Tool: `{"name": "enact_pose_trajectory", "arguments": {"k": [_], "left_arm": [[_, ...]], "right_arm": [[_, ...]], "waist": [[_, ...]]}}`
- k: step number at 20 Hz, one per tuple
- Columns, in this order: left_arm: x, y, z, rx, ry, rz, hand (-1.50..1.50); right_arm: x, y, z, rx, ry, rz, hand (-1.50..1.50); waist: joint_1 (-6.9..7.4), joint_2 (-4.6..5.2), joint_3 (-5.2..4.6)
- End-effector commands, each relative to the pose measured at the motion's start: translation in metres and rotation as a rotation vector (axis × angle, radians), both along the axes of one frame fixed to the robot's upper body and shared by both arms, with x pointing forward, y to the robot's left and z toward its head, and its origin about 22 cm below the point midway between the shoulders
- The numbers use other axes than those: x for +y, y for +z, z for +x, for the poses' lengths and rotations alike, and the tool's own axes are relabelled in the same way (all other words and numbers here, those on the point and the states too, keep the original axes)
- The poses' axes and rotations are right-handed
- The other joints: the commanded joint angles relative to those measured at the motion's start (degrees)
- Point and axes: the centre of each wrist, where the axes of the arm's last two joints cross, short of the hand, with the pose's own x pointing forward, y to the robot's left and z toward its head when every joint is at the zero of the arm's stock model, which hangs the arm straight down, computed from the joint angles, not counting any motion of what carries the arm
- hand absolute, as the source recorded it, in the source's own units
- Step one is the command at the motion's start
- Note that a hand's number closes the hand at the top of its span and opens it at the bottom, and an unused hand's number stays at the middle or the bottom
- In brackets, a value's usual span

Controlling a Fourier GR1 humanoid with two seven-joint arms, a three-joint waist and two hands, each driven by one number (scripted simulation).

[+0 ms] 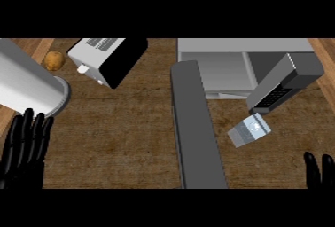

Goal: Pick up the milk, place it into the microwave and close the microwave

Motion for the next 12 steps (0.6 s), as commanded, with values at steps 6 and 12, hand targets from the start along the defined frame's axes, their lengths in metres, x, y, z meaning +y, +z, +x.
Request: {"name": "enact_pose_trajectory", "arguments": {"k": [6,12], "left_arm": [[0.008,-0.003,-0.037,0.007,0.000,0.002,-1.50],[0.002,-0.016,-0.053,0.002,0.009,0.006,-1.50]], "right_arm": [[-0.007,-0.040,0.002,0.031,-0.225,-0.049,-1.50],[0.003,-0.024,0.030,0.041,-0.300,-0.036,-1.50]], "waist": [[0.37,0.04,0.01],[0.47,0.08,-0.01]]}}
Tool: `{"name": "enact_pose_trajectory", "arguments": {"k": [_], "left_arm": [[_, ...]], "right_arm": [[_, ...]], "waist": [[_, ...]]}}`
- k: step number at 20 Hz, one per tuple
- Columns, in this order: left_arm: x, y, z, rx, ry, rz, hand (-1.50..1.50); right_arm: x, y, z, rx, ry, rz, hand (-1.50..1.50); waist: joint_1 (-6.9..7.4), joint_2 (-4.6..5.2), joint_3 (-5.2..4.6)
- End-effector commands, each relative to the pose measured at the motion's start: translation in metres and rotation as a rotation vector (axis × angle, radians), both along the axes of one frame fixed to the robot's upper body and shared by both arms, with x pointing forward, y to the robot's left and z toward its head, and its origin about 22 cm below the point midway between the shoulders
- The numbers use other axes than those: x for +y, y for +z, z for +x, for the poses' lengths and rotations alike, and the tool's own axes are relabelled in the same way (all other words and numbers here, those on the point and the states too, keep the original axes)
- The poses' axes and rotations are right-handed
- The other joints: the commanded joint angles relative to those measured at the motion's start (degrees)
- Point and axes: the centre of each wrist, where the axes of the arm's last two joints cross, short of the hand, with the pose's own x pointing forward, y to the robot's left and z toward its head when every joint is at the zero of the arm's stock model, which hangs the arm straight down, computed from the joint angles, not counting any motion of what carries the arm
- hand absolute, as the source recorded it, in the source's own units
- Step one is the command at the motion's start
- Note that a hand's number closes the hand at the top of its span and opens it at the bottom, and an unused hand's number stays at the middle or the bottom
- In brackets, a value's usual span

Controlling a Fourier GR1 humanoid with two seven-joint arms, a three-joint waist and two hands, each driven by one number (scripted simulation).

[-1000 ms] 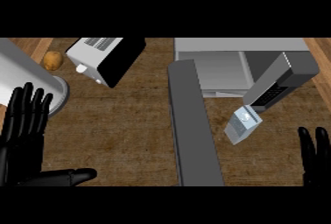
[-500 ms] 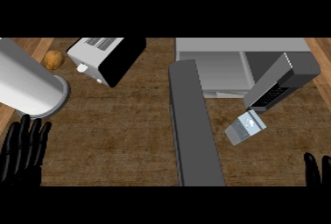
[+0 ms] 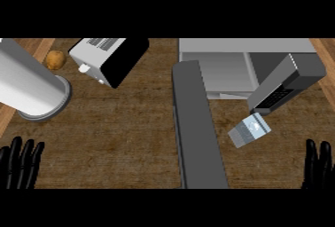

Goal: Pick up the milk, place it into the microwave and close the microwave

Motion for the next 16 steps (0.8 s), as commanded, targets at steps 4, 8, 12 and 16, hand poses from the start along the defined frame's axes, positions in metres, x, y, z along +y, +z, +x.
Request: {"name": "enact_pose_trajectory", "arguments": {"k": [4,8,12,16], "left_arm": [[-0.009,-0.005,-0.008,0.002,-0.011,0.006,-1.50],[-0.005,-0.013,-0.007,-0.002,-0.003,0.018,-1.50],[0.000,-0.011,-0.014,-0.010,0.008,0.031,-1.50],[0.006,-0.019,-0.010,-0.005,-0.010,0.013,-1.50]], "right_arm": [[0.003,-0.014,0.032,0.041,-0.076,-0.012,-1.50],[-0.017,-0.049,0.023,0.066,-0.100,0.005,-1.50],[-0.024,-0.073,0.044,0.087,-0.135,0.002,-1.50],[-0.046,-0.067,0.056,0.085,-0.183,-0.046,-1.50]], "waist": [[0.03,0.05,0.00],[-0.14,0.04,0.01],[0.13,0.07,0.01],[-0.03,0.06,0.00]]}}
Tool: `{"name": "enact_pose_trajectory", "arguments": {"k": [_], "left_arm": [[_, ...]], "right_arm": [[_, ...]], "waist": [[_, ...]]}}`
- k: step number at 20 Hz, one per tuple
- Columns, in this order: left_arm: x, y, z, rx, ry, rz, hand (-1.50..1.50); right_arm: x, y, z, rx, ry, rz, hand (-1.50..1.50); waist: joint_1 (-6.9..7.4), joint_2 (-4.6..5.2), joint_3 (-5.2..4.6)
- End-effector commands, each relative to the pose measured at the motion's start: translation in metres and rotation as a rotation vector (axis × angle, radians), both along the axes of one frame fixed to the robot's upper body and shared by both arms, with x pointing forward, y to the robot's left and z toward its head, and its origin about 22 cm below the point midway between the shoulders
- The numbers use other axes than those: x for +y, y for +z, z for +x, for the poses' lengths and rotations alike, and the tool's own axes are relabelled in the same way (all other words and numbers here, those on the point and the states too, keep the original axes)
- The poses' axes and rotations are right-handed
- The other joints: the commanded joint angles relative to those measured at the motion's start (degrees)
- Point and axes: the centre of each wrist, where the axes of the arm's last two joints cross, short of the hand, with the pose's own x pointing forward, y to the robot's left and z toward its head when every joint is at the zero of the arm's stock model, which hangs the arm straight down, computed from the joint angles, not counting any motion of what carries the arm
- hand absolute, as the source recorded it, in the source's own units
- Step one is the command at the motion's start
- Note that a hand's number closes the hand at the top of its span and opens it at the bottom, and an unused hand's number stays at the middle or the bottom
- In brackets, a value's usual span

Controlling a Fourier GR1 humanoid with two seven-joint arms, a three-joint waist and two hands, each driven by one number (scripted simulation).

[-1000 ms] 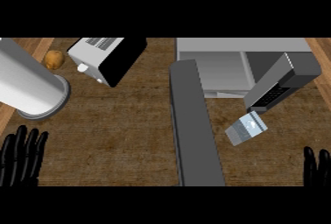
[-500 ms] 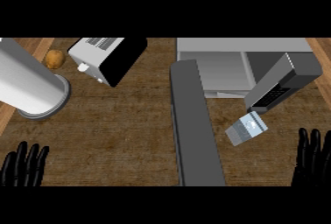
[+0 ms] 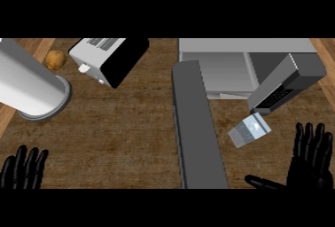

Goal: Pick up the milk, place it into the microwave and close the microwave

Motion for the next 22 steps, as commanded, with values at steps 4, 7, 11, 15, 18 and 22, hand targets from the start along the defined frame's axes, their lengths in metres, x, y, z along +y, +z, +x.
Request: {"name": "enact_pose_trajectory", "arguments": {"k": [4,7,11,15,18,22], "left_arm": [[-0.004,0.009,-0.014,0.010,-0.002,-0.009,-1.50],[-0.006,0.013,-0.005,0.006,-0.002,-0.001,-1.50],[0.002,0.006,-0.026,0.006,-0.001,-0.005,-1.50],[0.013,0.001,-0.020,0.003,0.007,-0.012,-1.50],[-0.003,0.000,-0.017,0.011,0.019,-0.014,-1.50],[-0.007,0.002,0.000,0.004,-0.003,-0.006,-1.50]], "right_arm": [[-0.021,-0.045,0.003,0.044,-0.045,-0.001,-1.50],[-0.039,-0.058,0.010,0.077,-0.031,-0.032,-1.50],[-0.059,-0.059,0.013,0.094,-0.016,-0.051,-1.50],[-0.052,-0.079,0.023,0.115,0.018,-0.044,-1.50],[-0.055,-0.083,0.030,0.127,0.006,-0.055,-1.50],[-0.048,-0.101,0.045,0.167,0.006,-0.080,-1.50]], "waist": [[0.09,-0.03,0.00],[0.10,0.03,0.02],[0.25,-0.05,0.00],[0.16,0.00,0.00],[0.10,0.00,0.00],[0.14,0.09,0.02]]}}
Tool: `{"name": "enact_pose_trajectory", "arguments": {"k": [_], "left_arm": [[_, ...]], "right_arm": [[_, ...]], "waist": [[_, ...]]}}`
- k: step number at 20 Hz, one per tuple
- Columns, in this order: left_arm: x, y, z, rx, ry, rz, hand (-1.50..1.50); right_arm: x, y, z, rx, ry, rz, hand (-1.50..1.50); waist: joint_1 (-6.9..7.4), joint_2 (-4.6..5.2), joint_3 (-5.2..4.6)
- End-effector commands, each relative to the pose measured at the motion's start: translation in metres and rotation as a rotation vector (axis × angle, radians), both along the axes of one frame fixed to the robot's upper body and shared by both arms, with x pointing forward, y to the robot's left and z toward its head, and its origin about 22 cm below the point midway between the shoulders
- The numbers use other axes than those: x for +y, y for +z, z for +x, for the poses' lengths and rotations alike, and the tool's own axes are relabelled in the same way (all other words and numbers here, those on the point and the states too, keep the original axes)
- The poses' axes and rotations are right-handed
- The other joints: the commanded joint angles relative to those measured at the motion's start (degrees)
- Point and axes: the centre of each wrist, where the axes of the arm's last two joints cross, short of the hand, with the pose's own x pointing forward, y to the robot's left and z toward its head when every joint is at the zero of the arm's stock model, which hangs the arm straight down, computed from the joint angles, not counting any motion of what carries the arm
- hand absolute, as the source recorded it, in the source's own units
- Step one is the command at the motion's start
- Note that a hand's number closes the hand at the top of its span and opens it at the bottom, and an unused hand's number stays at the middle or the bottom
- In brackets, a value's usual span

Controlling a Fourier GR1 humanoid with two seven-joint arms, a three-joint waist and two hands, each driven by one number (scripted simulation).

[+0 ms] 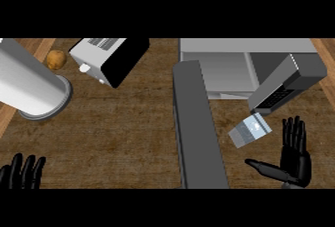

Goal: Pick up the milk, place it into the microwave and close the microwave

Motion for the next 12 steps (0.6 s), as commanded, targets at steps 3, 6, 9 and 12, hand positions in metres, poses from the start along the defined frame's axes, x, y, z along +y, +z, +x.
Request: {"name": "enact_pose_trajectory", "arguments": {"k": [3,6,9,12], "left_arm": [[0.020,0.008,-0.008,0.012,-0.012,0.014,-1.50],[0.009,-0.009,-0.004,0.014,-0.001,-0.001,-1.50],[0.009,-0.008,-0.007,0.003,0.000,-0.007,-1.50],[-0.001,0.004,-0.005,0.000,0.006,0.005,-1.50]], "right_arm": [[0.006,-0.018,0.013,-0.011,-0.024,-0.019,-1.50],[-0.015,-0.033,0.011,0.025,-0.011,-0.008,-1.50],[-0.002,-0.038,0.014,0.029,0.041,-0.012,-1.50],[-0.014,-0.044,-0.001,0.036,0.054,0.024,-1.50]], "waist": [[0.16,0.02,0.00],[0.59,0.18,0.07],[0.69,0.21,0.08],[0.57,0.20,0.11]]}}
